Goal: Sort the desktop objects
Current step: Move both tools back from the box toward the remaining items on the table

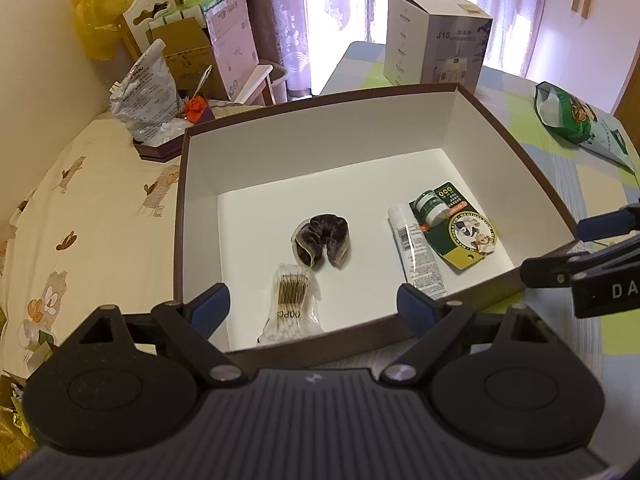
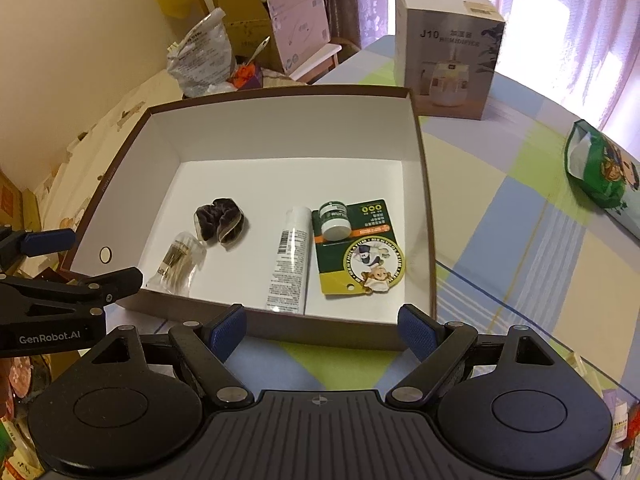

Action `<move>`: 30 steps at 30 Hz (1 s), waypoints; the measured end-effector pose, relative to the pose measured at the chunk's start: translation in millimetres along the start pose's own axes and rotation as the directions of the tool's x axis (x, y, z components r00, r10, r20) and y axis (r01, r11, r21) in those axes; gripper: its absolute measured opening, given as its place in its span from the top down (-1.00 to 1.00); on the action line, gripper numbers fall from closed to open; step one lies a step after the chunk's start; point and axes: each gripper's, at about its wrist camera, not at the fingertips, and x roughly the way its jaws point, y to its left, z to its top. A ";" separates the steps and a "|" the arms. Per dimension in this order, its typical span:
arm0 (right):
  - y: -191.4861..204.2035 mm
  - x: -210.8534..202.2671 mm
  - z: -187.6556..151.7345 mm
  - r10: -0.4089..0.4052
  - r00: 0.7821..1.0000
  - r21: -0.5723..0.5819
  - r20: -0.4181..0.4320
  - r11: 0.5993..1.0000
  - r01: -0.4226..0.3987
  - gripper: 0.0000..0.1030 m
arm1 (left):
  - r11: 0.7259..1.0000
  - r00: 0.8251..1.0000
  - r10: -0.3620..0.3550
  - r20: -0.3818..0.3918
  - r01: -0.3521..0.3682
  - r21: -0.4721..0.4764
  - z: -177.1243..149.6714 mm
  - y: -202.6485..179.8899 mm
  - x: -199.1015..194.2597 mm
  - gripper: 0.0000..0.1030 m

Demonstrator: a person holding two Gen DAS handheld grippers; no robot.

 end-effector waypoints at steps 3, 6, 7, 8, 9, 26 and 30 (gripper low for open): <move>-5.2 -6.5 -7.3 0.002 1.000 0.020 0.019 1.000 -0.002 -0.71 | 1.000 1.000 0.005 0.003 -0.005 -0.002 -4.0 -3.8 -4.7 -0.72; -10.1 -12.4 -14.4 0.011 0.999 0.038 0.032 0.999 -0.013 -0.71 | 1.000 1.000 0.005 0.003 -0.005 -0.001 -7.9 -8.0 -8.7 -0.72; -11.5 -14.0 -16.6 0.014 0.999 0.043 0.034 0.999 -0.016 -0.71 | 1.000 1.000 0.005 0.003 -0.005 -0.001 -9.2 -9.5 -9.8 -0.72; -12.5 -15.5 -19.0 0.014 0.999 0.045 0.035 0.999 -0.016 -0.71 | 1.000 1.000 0.005 0.002 -0.005 0.000 -10.5 -11.0 -10.9 -0.72; -13.6 -17.1 -21.3 0.014 0.999 0.047 0.036 0.999 -0.016 -0.71 | 1.000 1.000 0.005 0.001 -0.005 0.001 -11.8 -12.4 -11.8 -0.72; -34.8 -39.7 -55.4 0.013 0.999 0.084 0.050 0.996 -0.018 -0.71 | 1.000 1.000 -0.012 -0.012 0.012 0.018 -31.1 -39.8 -23.5 -0.73; -43.1 -43.9 -63.4 0.001 0.999 0.101 0.054 0.995 -0.007 -0.71 | 0.999 1.000 -0.023 -0.014 0.024 0.030 -34.0 -47.9 -24.3 -0.73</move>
